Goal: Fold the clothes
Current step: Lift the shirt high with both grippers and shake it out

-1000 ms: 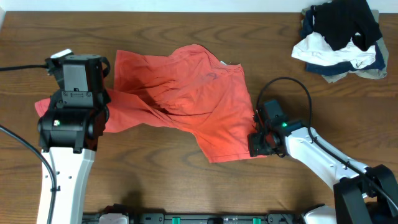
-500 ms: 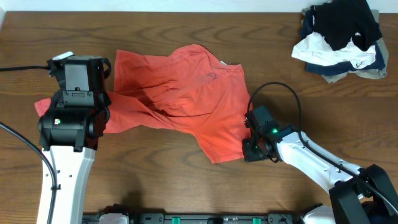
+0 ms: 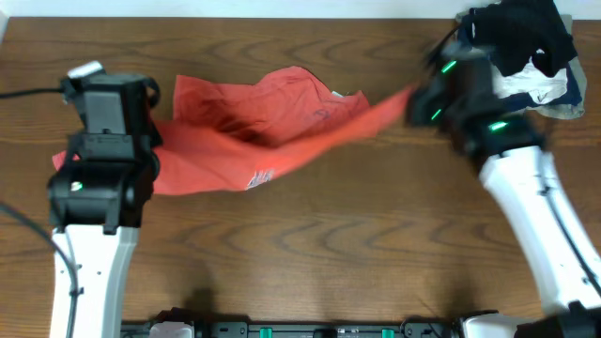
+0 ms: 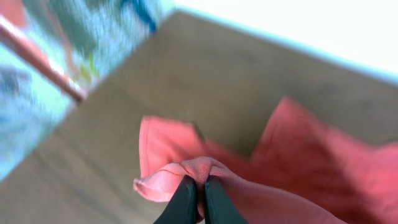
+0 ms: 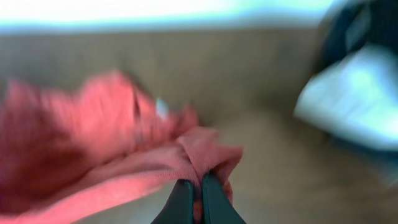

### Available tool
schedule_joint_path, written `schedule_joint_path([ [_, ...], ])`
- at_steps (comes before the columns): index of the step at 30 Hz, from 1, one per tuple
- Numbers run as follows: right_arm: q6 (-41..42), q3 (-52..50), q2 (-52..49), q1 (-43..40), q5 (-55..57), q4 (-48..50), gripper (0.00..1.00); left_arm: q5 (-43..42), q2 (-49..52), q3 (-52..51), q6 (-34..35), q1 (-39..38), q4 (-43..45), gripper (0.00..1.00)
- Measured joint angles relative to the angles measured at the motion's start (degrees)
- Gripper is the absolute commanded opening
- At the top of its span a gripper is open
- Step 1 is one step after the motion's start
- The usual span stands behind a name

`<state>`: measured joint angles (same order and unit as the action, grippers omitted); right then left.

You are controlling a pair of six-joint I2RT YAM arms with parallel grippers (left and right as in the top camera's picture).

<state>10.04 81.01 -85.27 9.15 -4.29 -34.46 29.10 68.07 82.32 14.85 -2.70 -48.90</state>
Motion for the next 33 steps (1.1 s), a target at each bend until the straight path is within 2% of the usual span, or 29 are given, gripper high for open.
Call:
schedule_joint_path([
  [6, -4.52, 17.53, 0.5, -5.7, 0.0, -4.5, 0.01, 0.0, -4.0, 11.63, -4.85, -0.02, 3.69, 0.06],
  [11, -7.15, 28.37, 1.46, -9.68, -0.85, -10.1, 0.01, 0.0, -7.82, 20.17, -7.91, -0.02, 5.53, 0.06],
  [16, -9.09, 33.11, 5.22, -13.0, -1.53, -12.48, 0.01, -0.02, -10.58, 26.08, -10.03, -0.02, 5.53, 0.06],
  [21, -10.29, 33.94, 8.02, -13.62, -3.48, -12.0, 0.01, -0.26, -10.93, 26.97, -10.73, -0.02, 0.17, 0.06],
  [25, -10.78, 34.23, 5.4, -13.57, -4.94, -9.29, 0.01, -0.42, -6.84, 25.97, -10.88, -0.02, -1.75, 0.06],
  [28, -10.88, 34.34, -0.46, -13.42, -5.33, -4.5, 0.01, -0.44, -1.2, 25.66, -11.74, 0.0, -0.5, 0.06],
  [30, -11.1, 34.27, -3.96, -12.92, -5.31, -0.83, 0.01, -0.48, 2.78, 25.49, -12.28, 0.07, 2.25, 0.06],
  [33, -12.26, 34.05, -10.82, -11.47, -5.11, 10.78, 0.01, -0.66, 10.75, 24.94, -14.58, 0.63, 11.72, 0.06],
])
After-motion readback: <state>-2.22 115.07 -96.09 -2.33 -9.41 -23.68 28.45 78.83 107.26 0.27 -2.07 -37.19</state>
